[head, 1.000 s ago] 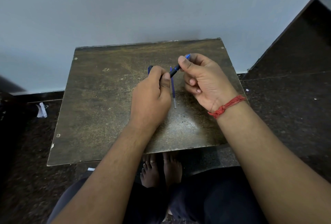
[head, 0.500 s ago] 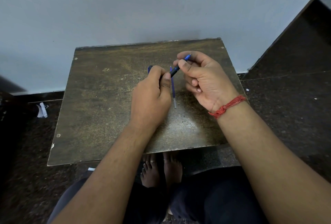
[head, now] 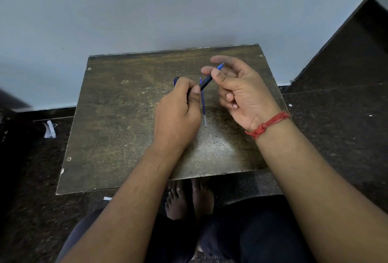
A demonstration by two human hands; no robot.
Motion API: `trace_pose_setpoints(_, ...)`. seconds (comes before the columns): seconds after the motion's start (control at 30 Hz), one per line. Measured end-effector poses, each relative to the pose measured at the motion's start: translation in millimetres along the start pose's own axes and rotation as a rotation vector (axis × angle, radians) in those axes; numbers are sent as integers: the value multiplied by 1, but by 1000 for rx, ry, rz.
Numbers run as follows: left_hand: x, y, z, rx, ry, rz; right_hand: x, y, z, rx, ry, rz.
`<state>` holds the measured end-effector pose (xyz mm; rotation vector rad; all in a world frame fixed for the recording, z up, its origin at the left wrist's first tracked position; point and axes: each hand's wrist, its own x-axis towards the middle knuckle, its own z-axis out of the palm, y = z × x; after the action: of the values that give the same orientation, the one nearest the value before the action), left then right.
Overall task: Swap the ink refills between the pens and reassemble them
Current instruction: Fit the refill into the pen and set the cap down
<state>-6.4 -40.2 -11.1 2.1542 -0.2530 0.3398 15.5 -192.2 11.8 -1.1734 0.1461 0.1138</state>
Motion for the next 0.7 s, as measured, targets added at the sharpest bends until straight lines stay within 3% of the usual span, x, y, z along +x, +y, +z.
trace_pose_setpoints(0.2, -2, 3, 2, 19, -14, 15, 2, 7, 5, -75, 106, 0)
trace_pose_setpoints(0.47, 1, -2, 1, -46, 26, -40, -2, -1, -1, -25, -21, 9)
trace_pose_setpoints(0.7, 0, 0, 2, -42, 13, -31, 2, 4, 2, -55, 23, -14)
